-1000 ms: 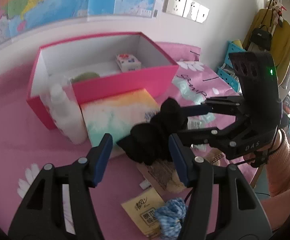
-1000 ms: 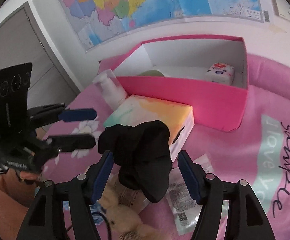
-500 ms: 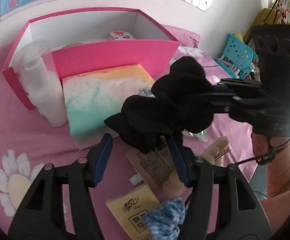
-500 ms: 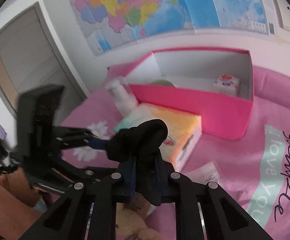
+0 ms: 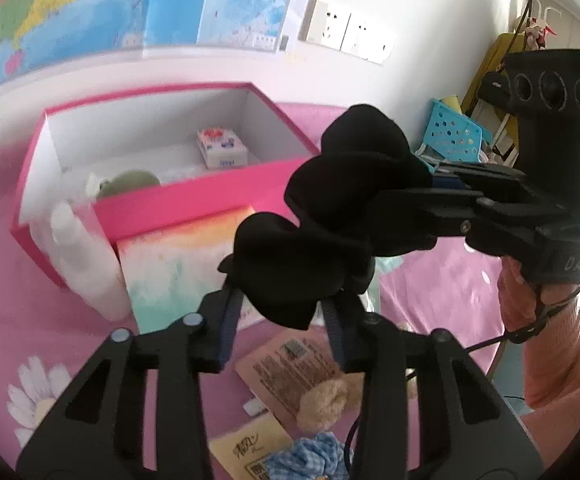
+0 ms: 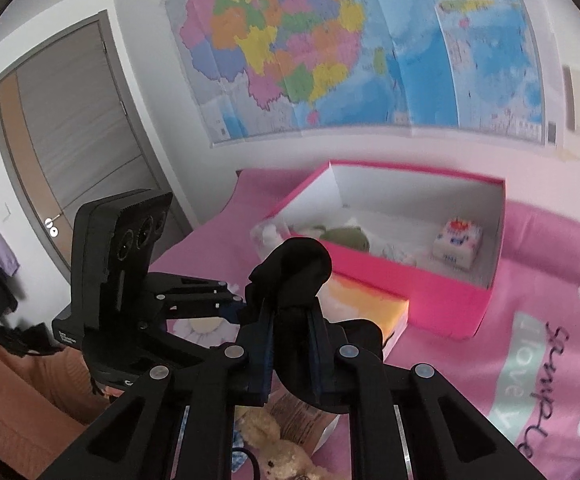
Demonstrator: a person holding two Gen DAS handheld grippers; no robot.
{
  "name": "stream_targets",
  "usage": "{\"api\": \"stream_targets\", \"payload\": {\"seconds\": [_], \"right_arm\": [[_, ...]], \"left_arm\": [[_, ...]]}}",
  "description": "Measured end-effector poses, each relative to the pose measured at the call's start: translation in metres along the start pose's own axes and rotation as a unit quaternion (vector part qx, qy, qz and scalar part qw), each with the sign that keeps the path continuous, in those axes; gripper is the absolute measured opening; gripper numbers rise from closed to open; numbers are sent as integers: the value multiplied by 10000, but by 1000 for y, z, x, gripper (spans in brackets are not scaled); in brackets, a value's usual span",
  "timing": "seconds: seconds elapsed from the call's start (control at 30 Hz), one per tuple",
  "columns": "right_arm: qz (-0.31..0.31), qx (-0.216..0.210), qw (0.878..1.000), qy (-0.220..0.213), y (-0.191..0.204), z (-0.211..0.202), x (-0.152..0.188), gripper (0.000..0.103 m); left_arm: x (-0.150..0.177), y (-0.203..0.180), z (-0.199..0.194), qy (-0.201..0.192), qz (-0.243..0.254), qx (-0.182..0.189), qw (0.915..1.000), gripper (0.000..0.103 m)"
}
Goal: Organize soft objects
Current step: 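Carry the black scrunchie into the pink box and open the right gripper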
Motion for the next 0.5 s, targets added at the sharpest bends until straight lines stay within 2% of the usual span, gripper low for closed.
{"api": "stream_targets", "payload": {"seconds": [0.3, 0.5], "right_arm": [[-140, 180, 9993, -285, -13, -11, -34, 13], [-40, 358, 9983, -454, -42, -10, -61, 13]], "left_arm": [[-45, -1, 0, -258, 136, -297, 9991, 33], [-85, 3, 10, -346, 101, -541, 9979, 32]]}}
Point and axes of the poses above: each gripper's, at about its wrist camera, not at the fingertips, and z roughly the way its jaws point, y to its left, x to its underside, the point moved 6 cm from there along z, roughly the way its jaws point, and after that the axes turned 9 degrees about -z, right-handed, at the moved point
